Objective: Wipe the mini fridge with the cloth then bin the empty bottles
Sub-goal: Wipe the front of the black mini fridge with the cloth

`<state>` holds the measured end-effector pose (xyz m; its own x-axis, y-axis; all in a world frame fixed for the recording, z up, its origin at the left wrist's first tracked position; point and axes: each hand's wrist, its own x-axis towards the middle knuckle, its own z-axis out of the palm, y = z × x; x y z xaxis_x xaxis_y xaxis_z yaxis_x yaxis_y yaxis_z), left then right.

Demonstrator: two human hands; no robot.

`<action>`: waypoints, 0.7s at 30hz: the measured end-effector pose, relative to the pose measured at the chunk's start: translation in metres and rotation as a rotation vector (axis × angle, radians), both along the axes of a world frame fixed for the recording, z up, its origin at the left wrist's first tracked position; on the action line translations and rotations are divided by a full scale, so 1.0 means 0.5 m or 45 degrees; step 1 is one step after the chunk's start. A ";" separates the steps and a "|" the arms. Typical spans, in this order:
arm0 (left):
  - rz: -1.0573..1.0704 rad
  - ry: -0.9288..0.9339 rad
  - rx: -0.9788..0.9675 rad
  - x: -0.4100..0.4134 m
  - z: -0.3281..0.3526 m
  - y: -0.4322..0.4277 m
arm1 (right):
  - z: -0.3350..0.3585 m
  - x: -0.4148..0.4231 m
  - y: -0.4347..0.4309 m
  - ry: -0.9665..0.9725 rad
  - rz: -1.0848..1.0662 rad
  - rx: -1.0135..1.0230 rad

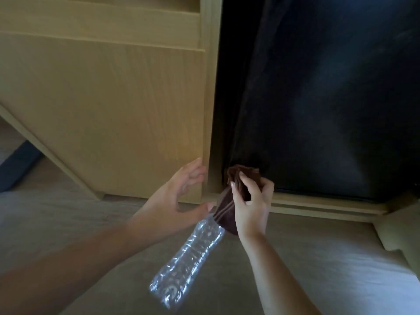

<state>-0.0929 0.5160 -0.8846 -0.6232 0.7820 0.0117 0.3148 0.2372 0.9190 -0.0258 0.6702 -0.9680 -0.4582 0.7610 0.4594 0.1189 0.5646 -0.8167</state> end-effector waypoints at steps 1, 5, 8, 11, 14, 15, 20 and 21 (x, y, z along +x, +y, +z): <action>0.002 0.000 0.003 -0.001 0.000 -0.004 | -0.005 0.001 -0.004 -0.016 0.004 -0.033; 0.004 0.011 0.018 -0.007 0.004 -0.011 | 0.036 0.002 -0.002 0.103 -0.010 -0.107; -0.006 0.018 0.015 -0.009 0.002 -0.012 | 0.084 -0.016 0.008 0.258 -0.069 0.106; -0.004 0.018 0.004 -0.007 -0.001 -0.012 | 0.081 -0.026 0.001 0.216 -0.067 0.173; 0.011 0.016 0.003 -0.005 -0.003 -0.011 | 0.029 -0.028 -0.012 0.002 0.011 0.036; 0.015 0.002 0.009 -0.004 -0.004 -0.011 | 0.010 -0.026 -0.017 -0.072 0.036 0.034; 0.023 0.002 0.022 -0.003 -0.007 -0.012 | 0.008 -0.014 -0.015 -0.031 0.028 -0.042; 0.027 0.010 0.023 -0.005 -0.006 -0.011 | 0.026 -0.016 -0.011 0.033 0.020 -0.064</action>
<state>-0.0952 0.5104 -0.8878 -0.6394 0.7682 0.0309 0.3174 0.2272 0.9207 -0.0338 0.6648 -0.9549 -0.4585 0.7763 0.4326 0.0891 0.5245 -0.8467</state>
